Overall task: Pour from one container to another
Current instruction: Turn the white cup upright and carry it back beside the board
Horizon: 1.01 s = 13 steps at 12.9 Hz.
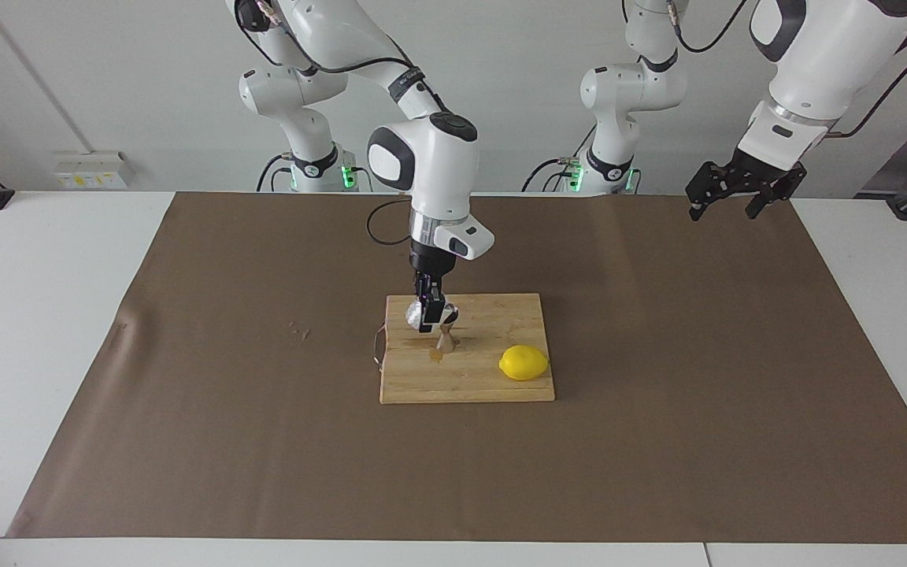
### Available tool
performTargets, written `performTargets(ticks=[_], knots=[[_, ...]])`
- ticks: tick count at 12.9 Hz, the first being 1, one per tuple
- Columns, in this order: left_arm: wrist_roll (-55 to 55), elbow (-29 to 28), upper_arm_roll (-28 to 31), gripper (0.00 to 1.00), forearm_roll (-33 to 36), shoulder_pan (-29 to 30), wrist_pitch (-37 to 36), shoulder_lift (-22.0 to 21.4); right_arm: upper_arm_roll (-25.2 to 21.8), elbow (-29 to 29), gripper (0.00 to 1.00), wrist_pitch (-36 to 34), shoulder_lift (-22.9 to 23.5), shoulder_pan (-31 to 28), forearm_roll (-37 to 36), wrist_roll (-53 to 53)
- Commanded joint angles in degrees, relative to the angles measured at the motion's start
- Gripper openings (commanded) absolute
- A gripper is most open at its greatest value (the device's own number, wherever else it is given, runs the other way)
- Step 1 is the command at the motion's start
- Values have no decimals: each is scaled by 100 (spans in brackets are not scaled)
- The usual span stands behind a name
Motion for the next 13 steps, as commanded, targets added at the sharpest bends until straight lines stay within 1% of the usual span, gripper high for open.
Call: performTargets(ticks=[1,5,8,9,10,11,13], knots=[[43,-157,-17,100,-56,62,-42,-150,60,-36,0,67,-87,-244,558,-299],[43,-157,-17,100,-56,62,-42,-159,60,-97,0,32,-140,-464,1087,-782],[43,-157,-17,100,-56,62,-42,-150,60,-211,0,-65,-175,-701,1648,-1397],[43,-157,-17,100,-56,62,-42,-159,60,-273,0,-195,-210,-754,1876,-1468],[43,-157,-26,100,-56,62,-42,-159,60,-395,0,-362,-280,-850,2218,-1513],[43,-157,-17,100,-56,62,-42,-159,60,-562,0,-407,-333,-1060,2395,-1670],[43,-157,-17,100,-56,62,-42,-159,60,-861,0,-416,-429,-1290,2826,-2127]])
